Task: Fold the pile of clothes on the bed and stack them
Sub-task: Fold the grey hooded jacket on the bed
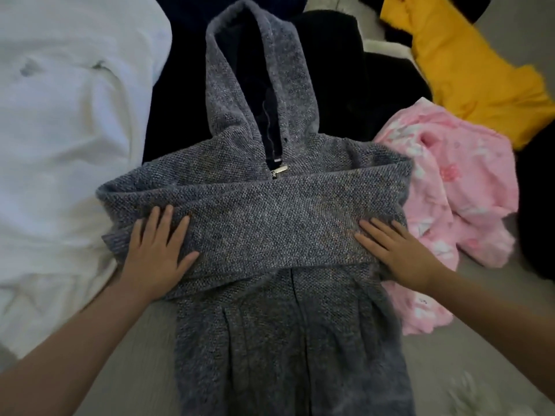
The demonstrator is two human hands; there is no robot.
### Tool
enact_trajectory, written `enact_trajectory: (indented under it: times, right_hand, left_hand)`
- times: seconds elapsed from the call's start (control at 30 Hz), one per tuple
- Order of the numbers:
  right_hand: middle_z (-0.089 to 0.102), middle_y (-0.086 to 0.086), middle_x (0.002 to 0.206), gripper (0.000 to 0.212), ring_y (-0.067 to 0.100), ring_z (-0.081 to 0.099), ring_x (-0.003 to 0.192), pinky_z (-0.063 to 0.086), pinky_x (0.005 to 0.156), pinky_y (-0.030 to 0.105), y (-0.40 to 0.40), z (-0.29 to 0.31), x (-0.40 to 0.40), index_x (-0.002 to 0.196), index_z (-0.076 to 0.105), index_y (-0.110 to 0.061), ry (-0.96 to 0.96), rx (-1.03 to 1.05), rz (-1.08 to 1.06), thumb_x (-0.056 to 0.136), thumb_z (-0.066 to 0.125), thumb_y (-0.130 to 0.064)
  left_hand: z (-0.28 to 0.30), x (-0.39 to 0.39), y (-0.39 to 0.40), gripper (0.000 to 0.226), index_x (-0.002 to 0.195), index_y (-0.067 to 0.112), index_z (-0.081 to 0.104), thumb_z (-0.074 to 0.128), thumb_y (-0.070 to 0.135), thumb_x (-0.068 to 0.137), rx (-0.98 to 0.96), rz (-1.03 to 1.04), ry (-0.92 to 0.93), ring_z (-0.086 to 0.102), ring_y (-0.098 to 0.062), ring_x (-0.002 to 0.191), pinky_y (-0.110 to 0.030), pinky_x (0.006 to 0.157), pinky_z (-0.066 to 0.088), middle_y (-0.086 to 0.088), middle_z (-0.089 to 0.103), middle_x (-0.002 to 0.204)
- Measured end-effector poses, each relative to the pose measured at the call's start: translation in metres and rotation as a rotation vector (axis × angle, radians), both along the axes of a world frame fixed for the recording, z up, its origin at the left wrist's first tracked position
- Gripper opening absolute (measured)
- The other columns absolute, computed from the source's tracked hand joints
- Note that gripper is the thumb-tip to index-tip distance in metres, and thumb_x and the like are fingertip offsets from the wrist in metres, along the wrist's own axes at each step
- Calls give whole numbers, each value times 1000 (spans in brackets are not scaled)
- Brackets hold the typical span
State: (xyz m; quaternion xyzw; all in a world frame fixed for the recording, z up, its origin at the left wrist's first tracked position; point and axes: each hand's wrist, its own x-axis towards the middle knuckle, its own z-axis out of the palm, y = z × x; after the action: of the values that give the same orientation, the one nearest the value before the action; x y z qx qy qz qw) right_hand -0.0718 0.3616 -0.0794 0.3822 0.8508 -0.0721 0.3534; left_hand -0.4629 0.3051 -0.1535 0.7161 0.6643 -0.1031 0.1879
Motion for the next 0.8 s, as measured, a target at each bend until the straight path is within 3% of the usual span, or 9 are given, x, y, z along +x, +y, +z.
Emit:
enact_trajectory:
  times: [0.07, 0.1, 0.17, 0.23, 0.3, 0.4, 0.6, 0.7, 0.8]
  right_hand:
    - [-5, 11, 155, 71, 31, 4, 143, 9, 115, 43, 2, -1, -3, 141, -10, -30, -94, -77, -16, 92, 40, -41]
    - [-5, 7, 156, 70, 28, 4, 144, 8, 116, 40, 9, 4, -10, 146, -4, -31, -129, -168, -55, 92, 40, -38]
    - [38, 10, 144, 54, 23, 39, 130, 34, 106, 33, 35, 17, -35, 141, 34, -19, -3, -266, -111, 89, 43, -30]
    - [65, 9, 108, 33, 17, 59, 93, 43, 82, 23, 71, 31, -72, 122, 55, -13, 234, -294, -206, 92, 45, -24]
    - [68, 9, 102, 29, 17, 60, 80, 44, 75, 24, 106, 39, -114, 119, 59, -14, 405, -226, -297, 94, 45, -19]
    - [65, 12, 106, 31, 15, 53, 67, 41, 58, 24, 150, 34, -178, 123, 56, -11, 467, -21, -307, 96, 40, -15]
    - [47, 17, 128, 45, 33, 44, 116, 44, 82, 41, 203, -3, -266, 129, 43, -7, 249, 232, -107, 86, 42, 6]
    - [24, 13, 149, 61, 30, 19, 138, 30, 104, 45, 221, -20, -295, 144, 24, -13, 239, 335, -8, 88, 42, 3]
    - [2, 5, 156, 64, 28, -3, 143, 11, 113, 48, 246, -37, -320, 145, 23, -25, 68, 388, 92, 90, 47, -2]
  left_hand:
    - [8, -1, 6, 103, 134, 6, 45, -18, 67, 80, 86, 6, -43, 22, -36, 138, -40, 110, 2, -23, 29, 146]
    - [13, -3, 12, 93, 125, 0, 54, -7, 61, 89, 170, 5, -68, 29, -37, 133, -40, 109, 5, -27, 39, 139]
    - [20, -11, 27, 80, 116, -5, 60, 7, 51, 96, 322, 48, -81, 33, -37, 127, -42, 109, 10, -30, 47, 130]
    - [20, -24, 44, 77, 117, -8, 57, 12, 51, 95, 388, 152, -75, 37, -44, 126, -50, 106, 19, -32, 46, 130]
    - [17, -33, 56, 78, 124, -9, 50, 19, 52, 87, 354, 284, -80, 32, -47, 129, -60, 104, 22, -32, 39, 137]
    - [6, -44, 67, 88, 133, -5, 41, 12, 55, 76, 271, 463, -101, 18, -38, 139, -56, 108, 12, -24, 27, 147]
    - [-31, -58, 70, 91, 131, -5, 44, 7, 63, 84, 256, 408, -130, 26, -40, 136, -54, 109, 12, -25, 32, 144]
    - [-40, -61, 73, 77, 130, -5, 45, 18, 53, 86, 284, 376, -117, 30, -38, 134, -50, 111, 11, -23, 36, 143]
    - [-50, -67, 76, 70, 128, -5, 47, 24, 46, 85, 345, 377, -134, 35, -38, 132, -41, 109, 6, -23, 41, 140]
